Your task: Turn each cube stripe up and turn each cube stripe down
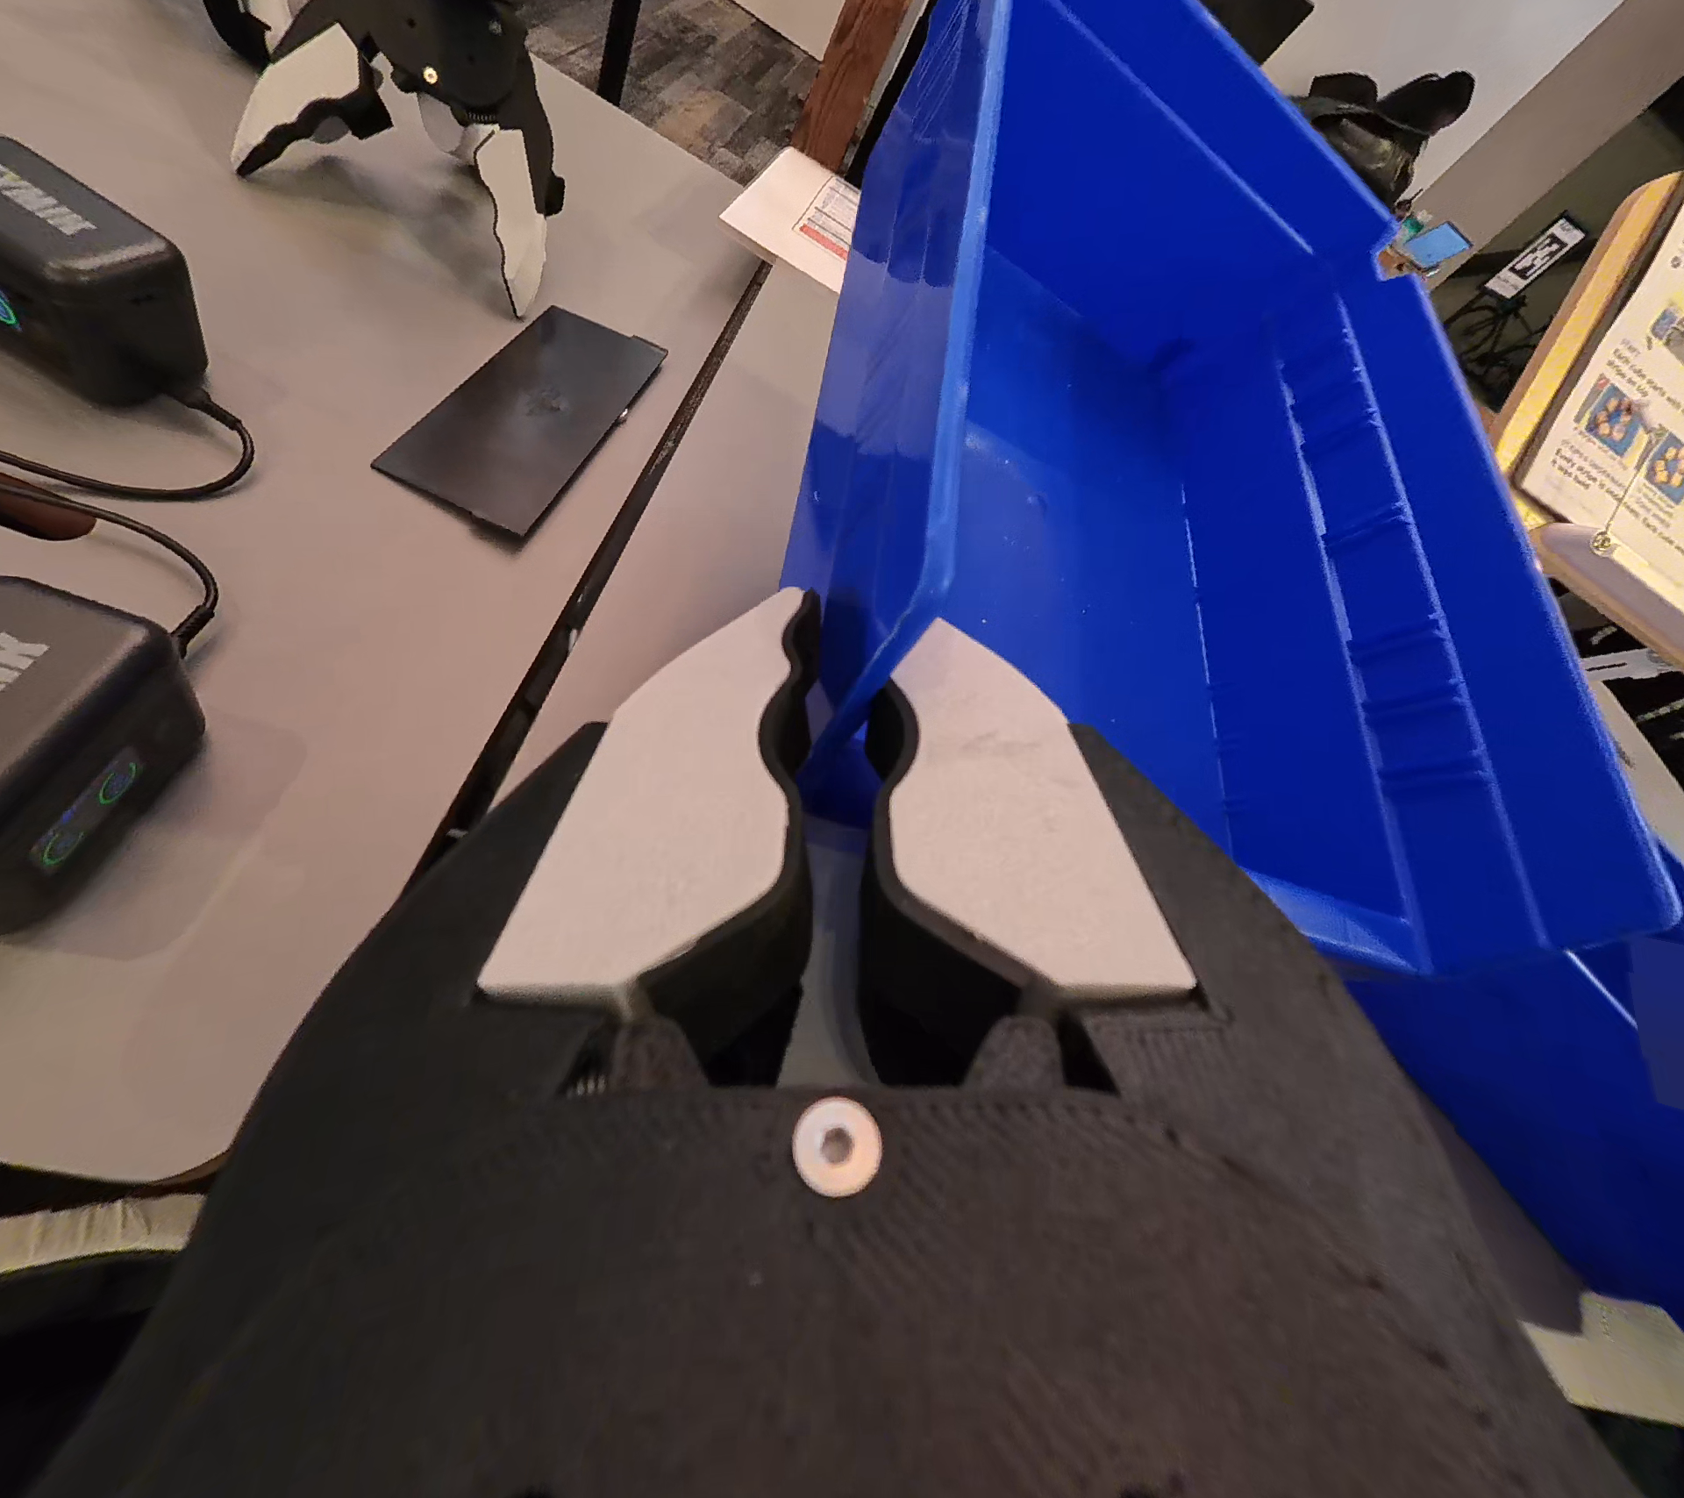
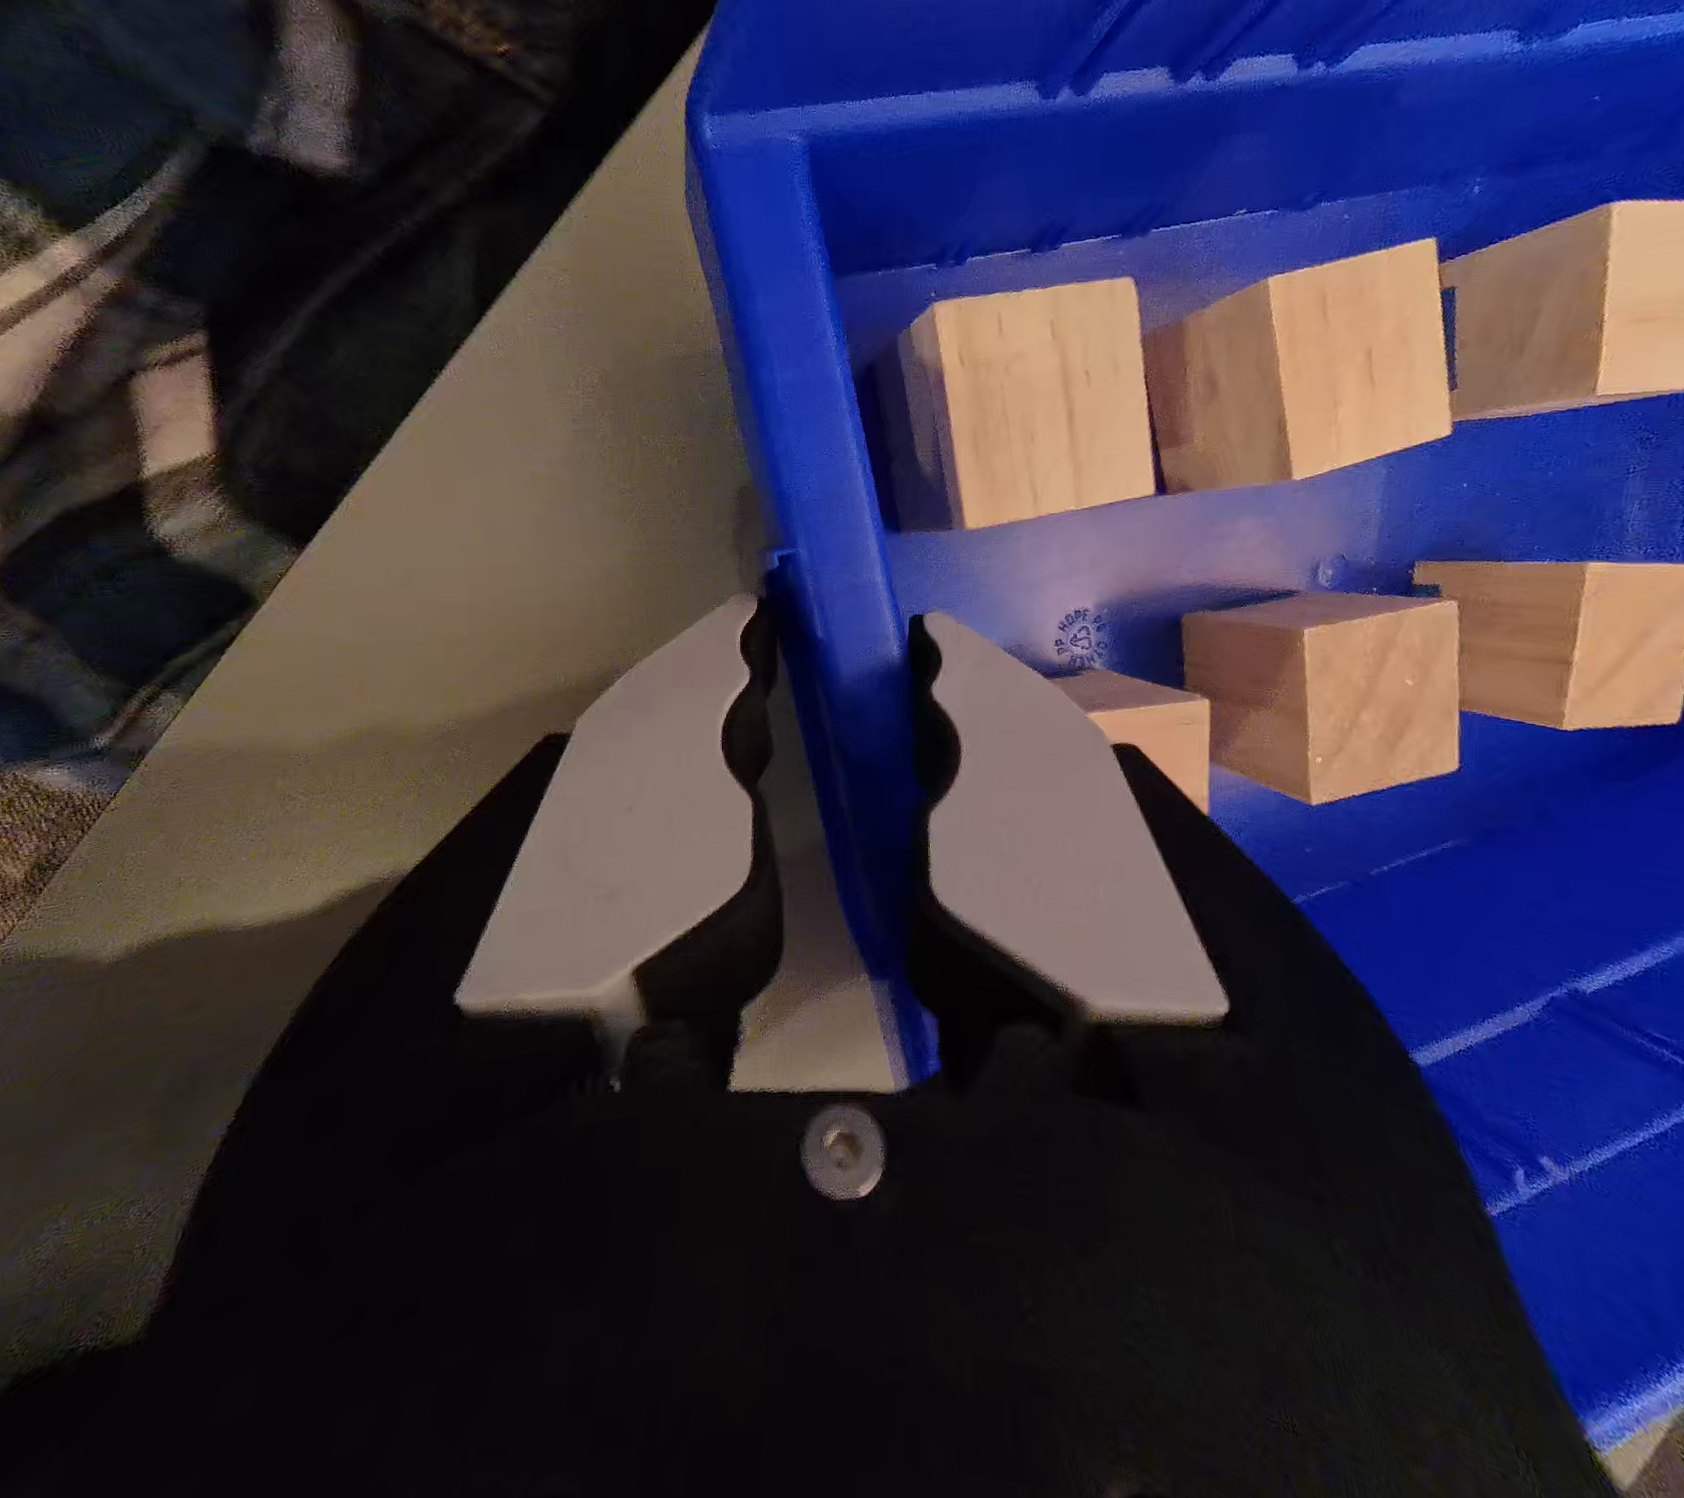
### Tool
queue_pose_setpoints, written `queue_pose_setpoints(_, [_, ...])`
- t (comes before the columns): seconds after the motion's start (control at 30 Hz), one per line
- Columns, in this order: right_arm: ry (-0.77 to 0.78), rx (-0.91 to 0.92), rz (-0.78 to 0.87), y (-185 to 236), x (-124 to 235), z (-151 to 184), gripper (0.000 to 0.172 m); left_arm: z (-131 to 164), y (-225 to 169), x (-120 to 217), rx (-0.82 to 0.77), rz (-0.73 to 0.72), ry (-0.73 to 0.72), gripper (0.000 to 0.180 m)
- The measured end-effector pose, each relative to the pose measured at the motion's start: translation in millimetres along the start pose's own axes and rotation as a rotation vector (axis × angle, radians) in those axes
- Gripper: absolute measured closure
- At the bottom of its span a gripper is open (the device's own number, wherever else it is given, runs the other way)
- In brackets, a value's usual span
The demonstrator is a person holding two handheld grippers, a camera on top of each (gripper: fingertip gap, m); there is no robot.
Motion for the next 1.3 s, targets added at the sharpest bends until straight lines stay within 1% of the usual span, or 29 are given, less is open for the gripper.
queue_pose_setpoints(0.13, [0.016, -0.056, 0.033, -32.4, -14.6, -18.6, 0.144, -5.2, 6.1, 6.0, 0.01, -0.005, -0.042, 0.172])
queue_pose_setpoints(0.27, [0.044, -0.162, 0.077, -81.9, -37.7, -48.3, 0.144, -10.4, 15.9, 16.3, 0.036, -0.012, -0.093, 0.172])
queue_pose_setpoints(0.37, [0.058, -0.261, 0.124, -129.4, -57.8, -73.1, 0.144, -14.8, 24.5, 26.1, 0.054, -0.024, -0.13, 0.172])
queue_pose_setpoints(0.5, [0.073, -0.425, 0.215, -203.3, -85.0, -103.5, 0.144, -19.9, 33.6, 37.8, 0.057, -0.049, -0.163, 0.172])
queue_pose_setpoints(0.6, [0.09, -0.557, 0.294, -258.6, -103.2, -122.4, 0.144, -21.8, 37.4, 41.6, 0.059, -0.055, -0.172, 0.172])
queue_pose_setpoints(0.7, [0.098, -0.655, 0.353, -303.5, -118.4, -138.4, 0.144, -21.5, 39.5, 41.0, 0.074, -0.051, -0.186, 0.172])
queue_pose_setpoints(0.8, [0.105, -0.721, 0.384, -332.1, -128.0, -148.7, 0.144, -21.4, 40.0, 40.0, 0.08, -0.047, -0.193, 0.172])
queue_pose_setpoints(0.9, [0.096, -0.751, 0.4, -346.3, -130.9, -153.5, 0.142, -23.5, 37.0, 39.2, 0.074, -0.044, -0.197, 0.172])
queue_pose_setpoints(0.97, [0.018, -0.767, 0.418, -343.6, -119.3, -158.9, 0.115, -27.4, 32.2, 39.9, 0.056, -0.039, -0.209, 0.172])
queue_pose_setpoints(1.0, [-0.046, -0.775, 0.417, -337.3, -108.0, -163.8, 0.11, -29.9, 28.4, 40.4, 0.046, -0.033, -0.214, 0.172])
queue_pose_setpoints(1.07, [-0.265, -0.801, 0.356, -314.8, -72.8, -180.9, 0.109, -38.6, 16.1, 42.5, 0.008, -0.02, -0.238, 0.172])
queue_pose_setpoints(1.17, [-0.656, -0.833, 0.216, -264.6, 4.1, -201.8, 0.105, -55.7, -18.1, 42.8, -0.074, 0.02, -0.282, 0.172])
queue_pose_setpoints(1.23, [-0.887, -0.833, 0.141, -226.4, 59.5, -204.9, 0.099, -68.3, -55.5, 40.7, -0.153, 0.074, -0.316, 0.171])
queue_pose_setpoints(1.3, [-1.06, -0.798, 0.165, -188.8, 110.8, -195.2, 0.091, -78.8, -103.3, 34.5, -0.208, 0.162, -0.328, 0.172])
Point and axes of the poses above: each gripper's, where its closed fingertips meet, x back along the fingers, z out of its underside, y = z × x across the jaws, the point moved 3 cm from there along x, back along the fingers, and after that the axes turned 11 degrees about -x, right-handed, at the moved point
